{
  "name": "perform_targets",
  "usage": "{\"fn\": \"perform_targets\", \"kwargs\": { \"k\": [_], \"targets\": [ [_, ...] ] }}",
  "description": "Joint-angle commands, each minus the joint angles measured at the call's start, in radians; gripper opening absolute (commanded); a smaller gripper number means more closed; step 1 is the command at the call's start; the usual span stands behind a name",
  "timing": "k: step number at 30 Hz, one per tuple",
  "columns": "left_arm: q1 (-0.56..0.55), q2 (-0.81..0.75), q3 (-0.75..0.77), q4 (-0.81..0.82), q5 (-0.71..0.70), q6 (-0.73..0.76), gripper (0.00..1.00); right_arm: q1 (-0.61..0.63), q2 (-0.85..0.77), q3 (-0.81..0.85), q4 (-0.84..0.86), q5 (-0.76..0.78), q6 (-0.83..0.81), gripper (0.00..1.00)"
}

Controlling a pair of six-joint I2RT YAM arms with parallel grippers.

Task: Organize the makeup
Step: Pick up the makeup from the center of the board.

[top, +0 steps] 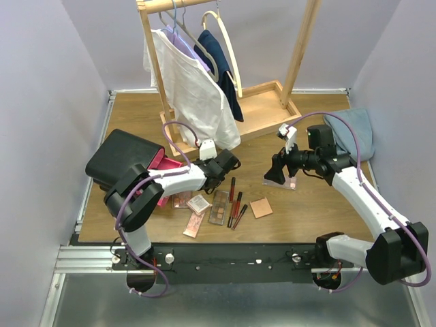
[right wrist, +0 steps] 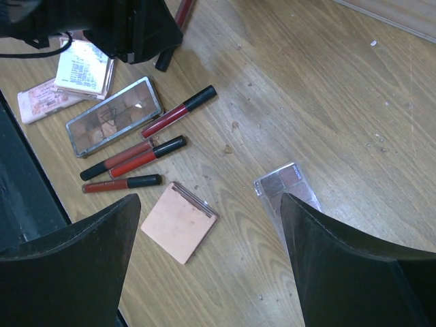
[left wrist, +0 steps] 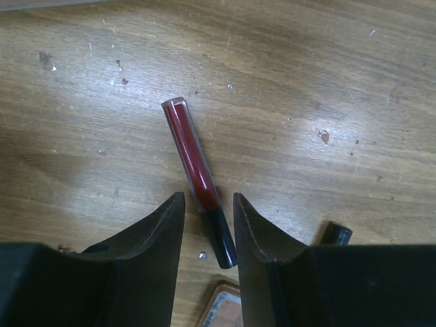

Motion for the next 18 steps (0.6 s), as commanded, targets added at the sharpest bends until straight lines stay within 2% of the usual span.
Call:
{"fn": "perform_targets", "kwargs": {
  "k": [1,10,18],
  "targets": [
    [0.02,0.043,0.012,0.03,0.006,-0.028,0.43,-0.008,0.001,-0.008,0.007,-0.031,0.001,0.91],
    [0.04,0.079,-0.003,0.079,0.058,-0.006,0.4,-0.008,0.0,-0.009,0.007,-0.031,0.001,0.91],
    [0.048,0.018,-0.028,0.104,0.055,0.026,0.17,-0.012,-0.003,-0.011,0.007,-0.025,-0.001,0.91]
  ]
}}
